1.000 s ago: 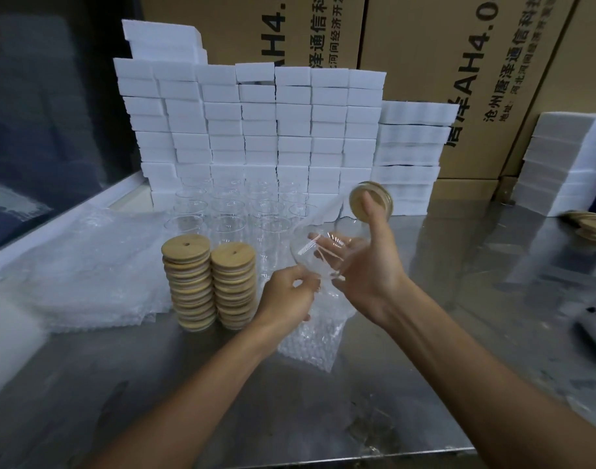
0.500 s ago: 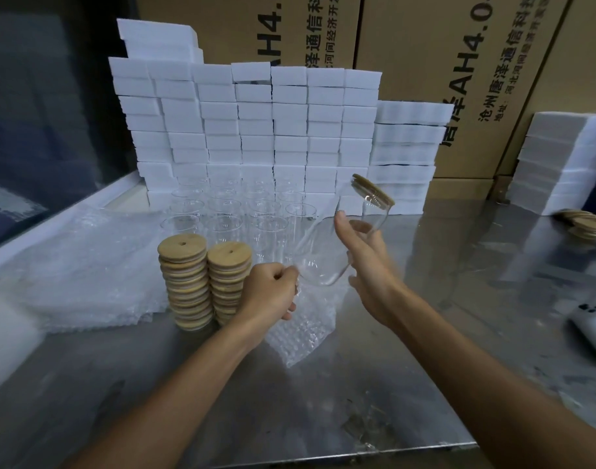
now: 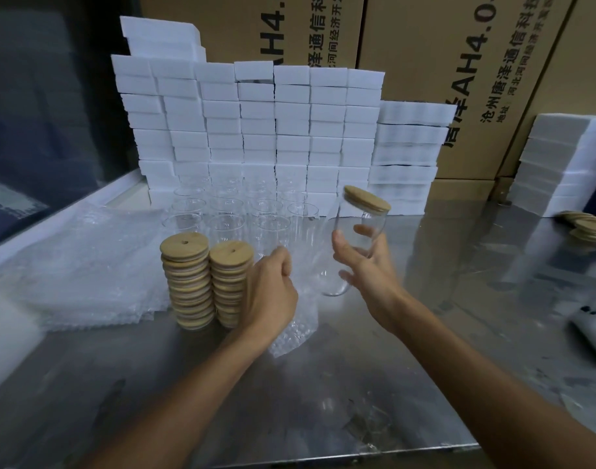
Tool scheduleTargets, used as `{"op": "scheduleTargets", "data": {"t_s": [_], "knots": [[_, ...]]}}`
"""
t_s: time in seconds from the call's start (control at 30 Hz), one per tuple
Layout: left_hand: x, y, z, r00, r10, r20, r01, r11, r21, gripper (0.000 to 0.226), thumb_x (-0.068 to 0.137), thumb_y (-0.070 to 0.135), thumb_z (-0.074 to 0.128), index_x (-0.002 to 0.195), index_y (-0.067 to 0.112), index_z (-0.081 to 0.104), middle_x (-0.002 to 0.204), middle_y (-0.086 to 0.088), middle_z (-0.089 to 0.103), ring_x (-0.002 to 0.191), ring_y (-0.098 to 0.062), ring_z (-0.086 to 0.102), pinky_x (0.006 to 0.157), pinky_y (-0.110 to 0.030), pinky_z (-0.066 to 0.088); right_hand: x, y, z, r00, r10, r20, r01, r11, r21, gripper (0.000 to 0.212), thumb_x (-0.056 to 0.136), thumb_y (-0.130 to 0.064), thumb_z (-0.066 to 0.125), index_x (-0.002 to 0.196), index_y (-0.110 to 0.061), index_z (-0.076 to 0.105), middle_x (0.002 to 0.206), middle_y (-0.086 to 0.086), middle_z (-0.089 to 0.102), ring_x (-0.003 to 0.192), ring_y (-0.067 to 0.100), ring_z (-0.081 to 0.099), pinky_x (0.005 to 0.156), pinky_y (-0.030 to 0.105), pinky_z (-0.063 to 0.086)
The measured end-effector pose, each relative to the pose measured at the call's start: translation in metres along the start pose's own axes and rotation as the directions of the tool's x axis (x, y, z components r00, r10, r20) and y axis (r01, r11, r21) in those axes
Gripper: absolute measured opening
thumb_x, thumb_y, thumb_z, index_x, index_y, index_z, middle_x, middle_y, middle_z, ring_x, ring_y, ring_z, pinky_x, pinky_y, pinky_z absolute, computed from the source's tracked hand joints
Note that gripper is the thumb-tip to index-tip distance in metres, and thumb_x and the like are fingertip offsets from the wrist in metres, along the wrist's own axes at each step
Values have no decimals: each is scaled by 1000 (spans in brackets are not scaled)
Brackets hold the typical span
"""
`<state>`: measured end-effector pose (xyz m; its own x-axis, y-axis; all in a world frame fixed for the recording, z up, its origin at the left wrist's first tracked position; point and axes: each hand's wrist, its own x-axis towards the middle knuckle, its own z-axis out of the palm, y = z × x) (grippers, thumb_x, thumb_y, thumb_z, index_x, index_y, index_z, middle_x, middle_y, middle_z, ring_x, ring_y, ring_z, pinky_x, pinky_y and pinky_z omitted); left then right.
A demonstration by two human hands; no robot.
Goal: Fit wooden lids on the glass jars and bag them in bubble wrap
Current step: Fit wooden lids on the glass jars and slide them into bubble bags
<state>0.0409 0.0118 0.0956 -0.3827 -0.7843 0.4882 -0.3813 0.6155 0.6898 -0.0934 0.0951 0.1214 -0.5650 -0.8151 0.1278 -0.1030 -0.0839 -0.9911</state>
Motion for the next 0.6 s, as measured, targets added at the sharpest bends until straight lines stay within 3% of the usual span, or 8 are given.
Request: {"op": "scheduleTargets", "data": {"t_s": [0.1,0.17,0.23,0.4,0.53,0.6], "knots": [[-1,2,-1,998,-16,60,9,993,118,33,80,-11,47,77,14,69,92,-11,62,86,-31,60,74,-40,48,-1,-9,1,994,88,65,-101,965,241,86,56,-80,72,127,-46,37,127,13,63,113,24,67,84,54,60],[-2,4,-1,997,-48,54,36,976,217,33,88,-1,49,92,18,75,107,-6,64,98,-28,62,80,-38,49,-2,-15,2,981,129,144,-177,899,401,72,56,-79,73,115,-53,41,124,22,65,106,34,72,80,52,61],[-4,5,-1,999,-33,41,19,956,293,31,90,7,50,100,22,75,114,-2,65,102,-29,62,82,-39,50,-4,-17,4,965,152,215,-244,819,519,67,63,-73,76,116,-52,42,124,30,64,102,39,73,79,49,61],[-6,6,1,989,39,141,-99,884,456,23,92,10,50,93,15,73,113,-3,60,92,-33,62,74,-42,49,-7,-22,9,950,165,266,-293,768,569,52,70,-52,83,112,-47,52,128,34,59,104,41,71,82,50,61],[-5,7,1,998,28,55,-45,938,343,31,90,10,49,108,19,73,109,-6,67,96,-33,63,75,-39,48,-9,-25,9,946,162,280,-302,752,586,55,70,-49,83,116,-43,54,127,34,60,103,42,72,82,50,61],[-2,8,0,1000,0,28,-8,958,286,28,88,11,53,103,20,75,100,-8,71,92,-33,64,72,-38,50,-12,-25,10,949,146,281,-290,758,584,55,70,-47,84,115,-42,54,126,34,62,103,42,72,82,49,61]]}}
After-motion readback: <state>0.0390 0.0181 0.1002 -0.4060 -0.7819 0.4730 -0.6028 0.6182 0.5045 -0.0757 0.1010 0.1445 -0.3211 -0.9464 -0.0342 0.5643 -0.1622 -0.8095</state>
